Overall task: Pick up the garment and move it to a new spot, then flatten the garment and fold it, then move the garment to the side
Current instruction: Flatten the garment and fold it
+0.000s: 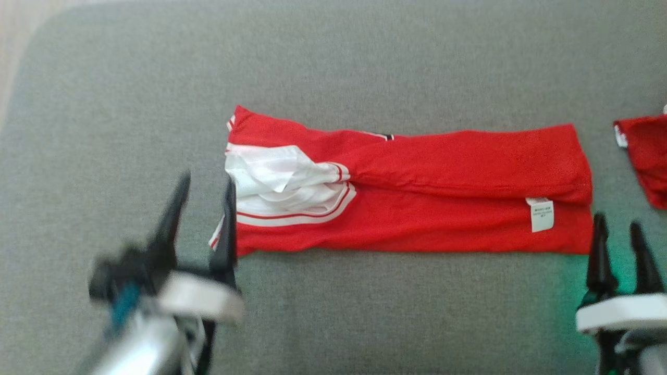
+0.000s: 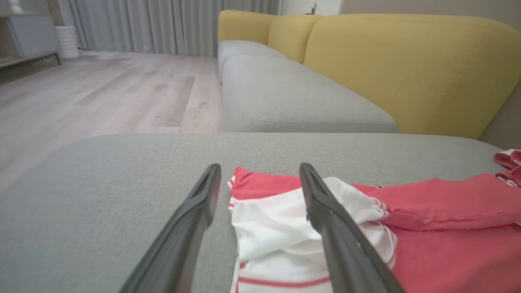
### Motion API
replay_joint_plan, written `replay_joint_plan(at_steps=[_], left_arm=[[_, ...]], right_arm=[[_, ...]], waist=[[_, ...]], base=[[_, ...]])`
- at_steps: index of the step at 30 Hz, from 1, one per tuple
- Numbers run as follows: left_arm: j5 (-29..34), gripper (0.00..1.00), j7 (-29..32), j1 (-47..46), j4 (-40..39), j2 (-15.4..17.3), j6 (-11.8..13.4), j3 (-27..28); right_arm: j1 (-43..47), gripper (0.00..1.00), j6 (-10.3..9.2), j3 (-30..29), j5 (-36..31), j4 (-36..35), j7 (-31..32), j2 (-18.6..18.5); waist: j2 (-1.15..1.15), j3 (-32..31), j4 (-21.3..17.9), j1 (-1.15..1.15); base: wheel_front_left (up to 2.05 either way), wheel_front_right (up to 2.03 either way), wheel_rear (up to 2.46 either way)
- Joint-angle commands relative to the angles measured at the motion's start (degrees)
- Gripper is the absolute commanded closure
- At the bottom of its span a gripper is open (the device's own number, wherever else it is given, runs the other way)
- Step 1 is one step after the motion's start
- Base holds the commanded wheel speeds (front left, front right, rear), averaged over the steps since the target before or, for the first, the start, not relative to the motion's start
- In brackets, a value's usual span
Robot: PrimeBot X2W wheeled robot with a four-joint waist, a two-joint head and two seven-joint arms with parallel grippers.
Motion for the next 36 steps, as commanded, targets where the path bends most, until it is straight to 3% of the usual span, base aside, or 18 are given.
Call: replay_joint_plan(at_steps=[1,6,12,21,28,29,30,36], left_arm=[[5.85,0.0,-0.4,5.83,-2.59,-1.77,1.09,6.7],[18.46,0.0,-0.4,17.53,-6.03,-11.28,0.29,16.2],[27.69,0.0,-0.41,23.62,-6.73,-18.87,-5.18,20.75],[33.24,0.0,-0.41,26.04,-5.38,-24.23,-11.84,24.77],[35.64,0.0,-0.41,27.03,-5.13,-26.38,-14.97,28.08],[35.85,0.0,-0.41,27.19,-5.1,-26.6,-15.33,28.46],[36.26,0.0,-0.41,27.52,-4.8,-26.93,-16.11,28.97],[37.24,0.0,-0.41,28.01,-4.43,-27.58,-17.53,30.11]], right_arm=[[0.54,0.0,0.37,0.39,-0.97,-0.56,-1.59,0.72],[0.3,0.0,0.37,-1.15,-1.81,3.56,-3.05,2.58],[-5.29,0.0,0.37,-5.37,-2.15,10.56,-2.93,2.99],[-13.09,0.0,0.37,-11.73,-3.97,24.01,-2.21,1.67],[-13.88,0.02,0.37,-15.5,-7.37,31.92,-2.79,2.87],[-13.85,0.29,0.37,-14.88,-7.52,32.46,-2.83,3.09],[-13.9,1.0,0.37,-13.81,-7.47,33.34,-2.96,3.31],[-14.65,1.0,0.37,-11.42,-7.2,33.11,-3.96,2.21]], waist=[[0.0,-2.54,0.4,0.01],[0.0,-5.17,2.1,0.01],[0.0,-6.5,5.85,0.01],[0.0,-6.71,10.18,0.01],[0.0,-6.58,11.63,0.01],[0.0,-6.57,11.59,0.01],[0.0,-6.71,11.46,0.01],[0.0,-7.52,10.57,0.01]], base=[[0.0,0.0,0.0],[0.0,0.0,0.0],[0.0,0.0,0.0],[0.0,0.0,0.0],[0.0,0.0,0.0],[0.0,0.0,0.0],[0.0,0.0,0.0],[0.0,0.0,0.0]])
